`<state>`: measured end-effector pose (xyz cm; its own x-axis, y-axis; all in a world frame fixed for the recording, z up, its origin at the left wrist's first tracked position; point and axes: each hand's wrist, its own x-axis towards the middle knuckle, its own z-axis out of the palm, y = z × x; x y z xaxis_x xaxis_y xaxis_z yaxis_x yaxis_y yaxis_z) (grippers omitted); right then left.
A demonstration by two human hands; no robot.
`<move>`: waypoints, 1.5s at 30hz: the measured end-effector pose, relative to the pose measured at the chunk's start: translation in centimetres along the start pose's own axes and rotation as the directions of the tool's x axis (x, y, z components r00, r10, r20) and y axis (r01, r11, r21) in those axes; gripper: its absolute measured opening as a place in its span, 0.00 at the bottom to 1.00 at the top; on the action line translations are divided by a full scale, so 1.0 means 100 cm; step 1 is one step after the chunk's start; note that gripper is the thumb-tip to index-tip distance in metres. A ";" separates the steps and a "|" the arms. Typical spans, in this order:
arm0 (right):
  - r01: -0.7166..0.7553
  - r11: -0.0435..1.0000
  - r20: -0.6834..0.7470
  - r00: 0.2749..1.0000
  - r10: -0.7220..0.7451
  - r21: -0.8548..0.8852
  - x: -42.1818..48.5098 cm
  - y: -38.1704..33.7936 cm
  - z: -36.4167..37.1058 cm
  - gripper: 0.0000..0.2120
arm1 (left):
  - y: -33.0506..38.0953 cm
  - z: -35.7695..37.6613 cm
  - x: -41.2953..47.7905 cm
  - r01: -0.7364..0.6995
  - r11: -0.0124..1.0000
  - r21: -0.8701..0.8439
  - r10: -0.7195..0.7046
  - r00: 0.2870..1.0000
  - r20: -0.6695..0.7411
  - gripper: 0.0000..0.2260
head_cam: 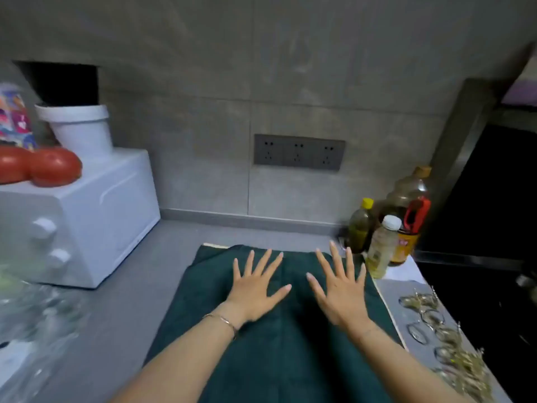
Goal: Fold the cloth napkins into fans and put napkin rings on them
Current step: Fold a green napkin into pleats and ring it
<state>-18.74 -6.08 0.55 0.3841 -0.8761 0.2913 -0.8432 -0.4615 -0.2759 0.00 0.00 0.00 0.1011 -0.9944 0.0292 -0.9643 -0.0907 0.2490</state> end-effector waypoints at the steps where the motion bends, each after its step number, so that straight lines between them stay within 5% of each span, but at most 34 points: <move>1: -0.029 1.000 0.053 0.998 0.029 0.003 -0.006 0.004 0.011 0.43 | -0.004 0.012 -0.004 0.002 1.000 0.013 -0.002 1.000 0.031 0.34; 4: -0.044 0.999 0.174 0.984 0.041 0.010 -0.022 0.017 0.045 0.35 | -0.021 0.051 -0.008 0.008 0.999 0.035 -0.010 0.997 0.074 0.40; 8: -0.036 0.998 0.268 0.963 0.021 0.051 -0.042 0.028 0.074 0.28 | -0.030 0.079 -0.016 -0.004 0.999 0.054 -0.004 0.989 0.146 0.34; 14: 0.012 0.992 0.158 0.987 -0.031 0.122 -0.056 0.031 0.082 0.25 | -0.028 0.084 -0.028 -0.001 1.000 0.030 -0.001 0.996 0.085 0.30; 25: 0.277 0.943 0.346 0.880 -0.326 0.185 -0.200 0.034 0.023 0.33 | 0.006 0.086 -0.173 -0.189 0.980 -0.061 0.197 0.967 0.161 0.36; 45: 0.420 0.876 0.139 0.878 -0.459 0.236 -0.262 0.027 0.008 0.26 | 0.015 0.076 -0.239 -0.296 0.938 -0.178 0.309 0.950 0.046 0.37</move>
<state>-30.76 15.51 -8.52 0.7762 -0.5768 0.2547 -0.4883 -0.8054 -0.3358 -5.77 23.23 -7.69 -0.2129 -0.9752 0.0601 -0.8911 0.2190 0.3975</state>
